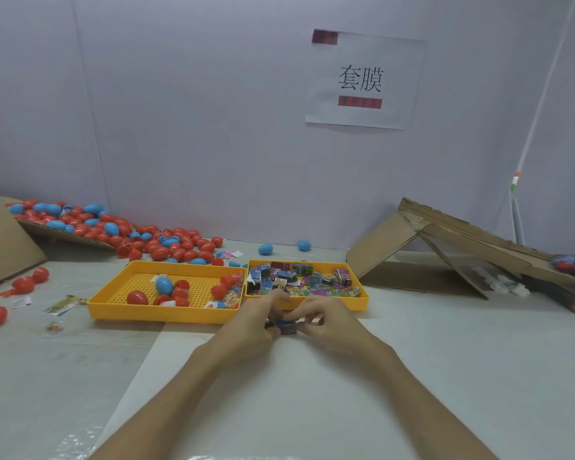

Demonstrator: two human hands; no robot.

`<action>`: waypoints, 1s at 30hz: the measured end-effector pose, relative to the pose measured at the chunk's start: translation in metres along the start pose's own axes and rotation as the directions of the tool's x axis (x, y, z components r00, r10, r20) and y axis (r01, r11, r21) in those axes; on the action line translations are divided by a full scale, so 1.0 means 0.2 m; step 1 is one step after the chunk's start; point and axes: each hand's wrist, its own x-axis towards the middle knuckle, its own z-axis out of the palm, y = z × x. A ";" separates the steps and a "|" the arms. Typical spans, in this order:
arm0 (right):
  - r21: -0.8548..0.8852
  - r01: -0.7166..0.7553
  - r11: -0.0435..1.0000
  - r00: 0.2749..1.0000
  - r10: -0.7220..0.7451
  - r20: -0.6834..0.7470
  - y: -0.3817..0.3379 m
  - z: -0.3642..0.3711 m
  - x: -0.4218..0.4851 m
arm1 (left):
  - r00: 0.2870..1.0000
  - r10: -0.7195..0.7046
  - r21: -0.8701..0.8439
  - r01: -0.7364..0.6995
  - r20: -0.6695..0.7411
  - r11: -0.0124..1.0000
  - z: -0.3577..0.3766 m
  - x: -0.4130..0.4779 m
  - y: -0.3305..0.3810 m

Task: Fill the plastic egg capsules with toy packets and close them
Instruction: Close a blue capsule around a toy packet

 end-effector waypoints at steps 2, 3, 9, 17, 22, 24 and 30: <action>-0.003 0.007 1.000 1.000 -0.007 -0.007 -0.01 -0.01 0.00 | 1.000 0.005 0.009 -0.005 0.004 1.000 0.00 0.00 0.00; -0.009 0.009 1.000 1.000 -0.009 -0.008 -0.01 -0.01 0.00 | 1.000 0.004 0.012 -0.005 0.008 1.000 0.00 0.00 0.00; -0.018 0.003 1.000 1.000 -0.004 -0.019 -0.01 -0.02 0.00 | 1.000 -0.013 0.014 0.013 0.013 1.000 0.00 0.01 0.00; -0.071 0.001 0.997 0.999 -0.003 -0.035 0.00 -0.02 0.02 | 0.999 -0.039 0.012 0.039 0.014 0.999 -0.01 0.01 0.00; -0.089 -0.012 0.996 0.998 0.007 -0.055 0.01 -0.04 0.02 | 0.999 -0.034 0.025 0.034 0.012 0.999 -0.01 0.01 0.01; -0.101 -0.012 0.995 0.999 0.007 -0.050 0.00 -0.04 0.02 | 0.999 -0.035 0.029 0.034 0.012 0.999 -0.01 0.01 0.02; -0.040 -0.086 0.995 0.988 0.080 -0.131 0.03 -0.11 -0.01 | 0.998 -0.067 0.045 0.067 -0.009 0.997 -0.03 0.00 0.01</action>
